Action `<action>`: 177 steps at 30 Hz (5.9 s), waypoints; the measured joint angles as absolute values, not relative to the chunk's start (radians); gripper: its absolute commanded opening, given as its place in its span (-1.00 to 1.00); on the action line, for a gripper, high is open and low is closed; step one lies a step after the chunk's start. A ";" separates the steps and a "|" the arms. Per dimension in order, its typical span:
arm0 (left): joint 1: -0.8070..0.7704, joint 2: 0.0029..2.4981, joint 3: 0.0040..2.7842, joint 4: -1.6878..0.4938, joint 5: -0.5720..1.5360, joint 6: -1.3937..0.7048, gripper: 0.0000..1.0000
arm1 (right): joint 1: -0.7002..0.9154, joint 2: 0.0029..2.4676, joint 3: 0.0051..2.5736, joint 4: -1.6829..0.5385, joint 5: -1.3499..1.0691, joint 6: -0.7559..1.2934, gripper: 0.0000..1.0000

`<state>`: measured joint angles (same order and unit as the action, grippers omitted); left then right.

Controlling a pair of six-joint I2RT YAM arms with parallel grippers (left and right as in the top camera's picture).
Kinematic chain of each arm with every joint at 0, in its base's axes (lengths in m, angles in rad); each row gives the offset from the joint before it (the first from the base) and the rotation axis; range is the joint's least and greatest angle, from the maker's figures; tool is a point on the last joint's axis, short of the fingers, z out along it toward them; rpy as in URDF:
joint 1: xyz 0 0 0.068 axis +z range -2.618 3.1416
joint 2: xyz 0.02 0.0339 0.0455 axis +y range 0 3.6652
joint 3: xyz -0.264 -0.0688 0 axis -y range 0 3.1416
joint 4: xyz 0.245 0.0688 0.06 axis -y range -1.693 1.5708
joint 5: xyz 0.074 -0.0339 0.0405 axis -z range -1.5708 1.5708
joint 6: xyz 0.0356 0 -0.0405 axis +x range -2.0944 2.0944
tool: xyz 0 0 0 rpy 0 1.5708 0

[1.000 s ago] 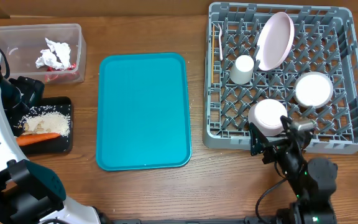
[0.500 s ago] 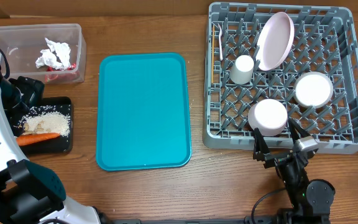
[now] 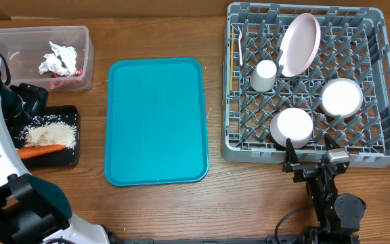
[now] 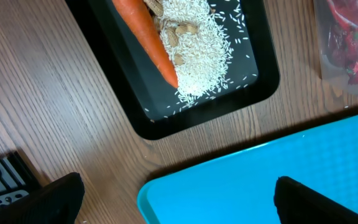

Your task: Sort waste into correct bins and load items into the dishwasher rack

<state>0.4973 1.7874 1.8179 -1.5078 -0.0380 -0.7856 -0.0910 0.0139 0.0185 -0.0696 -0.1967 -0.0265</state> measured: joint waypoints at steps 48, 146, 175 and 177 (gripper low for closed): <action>0.492 1.787 1.818 -1.510 -0.041 -0.785 1.00 | -0.091 0.014 0.019 -0.071 -0.167 -0.027 1.00; 0.046 0.017 0.008 -0.069 0.075 -0.047 1.00 | -0.091 0.012 0.019 -0.072 -0.167 -0.028 1.00; 0.046 0.017 0.008 -0.069 0.075 -0.044 1.00 | -0.091 0.012 0.019 -0.072 -0.167 -0.027 0.99; 0.046 0.017 0.008 -0.069 0.075 -0.044 1.00 | -0.091 0.012 0.019 -0.072 -0.167 -0.027 1.00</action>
<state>0.0456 0.0174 0.0082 -0.0692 0.0750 -0.0444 -0.0914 0.0116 0.0185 -0.0723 -0.1669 -0.0273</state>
